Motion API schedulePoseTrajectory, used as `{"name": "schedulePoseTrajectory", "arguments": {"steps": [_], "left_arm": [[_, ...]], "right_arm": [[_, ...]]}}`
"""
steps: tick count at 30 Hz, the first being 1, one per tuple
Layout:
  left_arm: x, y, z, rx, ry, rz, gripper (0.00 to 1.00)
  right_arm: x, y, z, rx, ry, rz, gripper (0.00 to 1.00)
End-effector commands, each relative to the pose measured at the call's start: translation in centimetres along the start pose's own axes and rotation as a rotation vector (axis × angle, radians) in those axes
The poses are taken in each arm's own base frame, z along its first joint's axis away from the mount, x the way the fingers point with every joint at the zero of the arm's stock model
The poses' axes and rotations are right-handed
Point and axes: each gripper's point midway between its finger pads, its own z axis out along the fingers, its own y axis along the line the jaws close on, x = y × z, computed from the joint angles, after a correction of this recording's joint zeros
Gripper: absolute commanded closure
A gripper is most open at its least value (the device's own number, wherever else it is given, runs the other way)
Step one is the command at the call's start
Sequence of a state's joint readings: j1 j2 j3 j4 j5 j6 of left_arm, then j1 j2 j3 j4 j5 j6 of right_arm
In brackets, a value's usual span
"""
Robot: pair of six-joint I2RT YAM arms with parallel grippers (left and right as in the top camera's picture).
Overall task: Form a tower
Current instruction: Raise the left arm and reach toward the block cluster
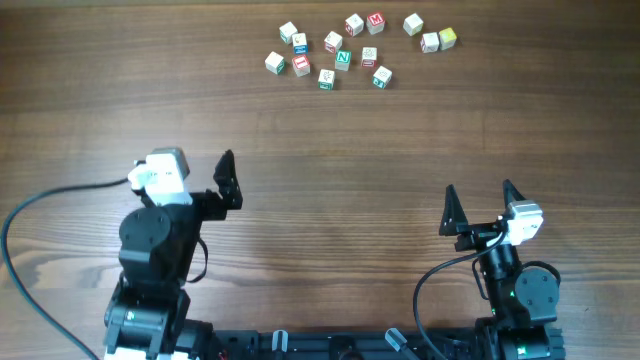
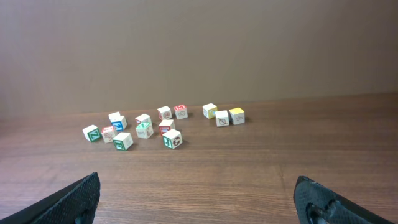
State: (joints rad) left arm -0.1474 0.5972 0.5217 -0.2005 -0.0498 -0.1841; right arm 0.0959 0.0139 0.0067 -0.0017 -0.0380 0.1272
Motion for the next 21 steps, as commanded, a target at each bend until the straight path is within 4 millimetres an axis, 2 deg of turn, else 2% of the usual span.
{"name": "schedulePoseTrajectory", "arguments": {"steps": [1, 5, 14, 21], "left_arm": [[-1.1, -0.4, 1.0, 0.001, 0.029, 0.015, 0.0], [-1.0, -0.4, 2.1, -0.022, 0.122, 0.018, 0.0], [-2.1, -0.8, 4.4, -0.05, 0.239, 0.023, 0.0], [-1.6, -1.6, 5.0, -0.015, 0.307, 0.019, 0.0]], "right_arm": [[0.0, 0.4, 0.0, -0.019, 0.001, -0.004, 0.0], [0.0, 0.4, 0.0, -0.019, 0.001, -0.004, 0.0], [0.0, 0.4, 0.0, -0.019, 0.001, -0.003, 0.0], [0.0, 0.4, 0.0, -0.019, 0.001, -0.003, 0.0]]}}
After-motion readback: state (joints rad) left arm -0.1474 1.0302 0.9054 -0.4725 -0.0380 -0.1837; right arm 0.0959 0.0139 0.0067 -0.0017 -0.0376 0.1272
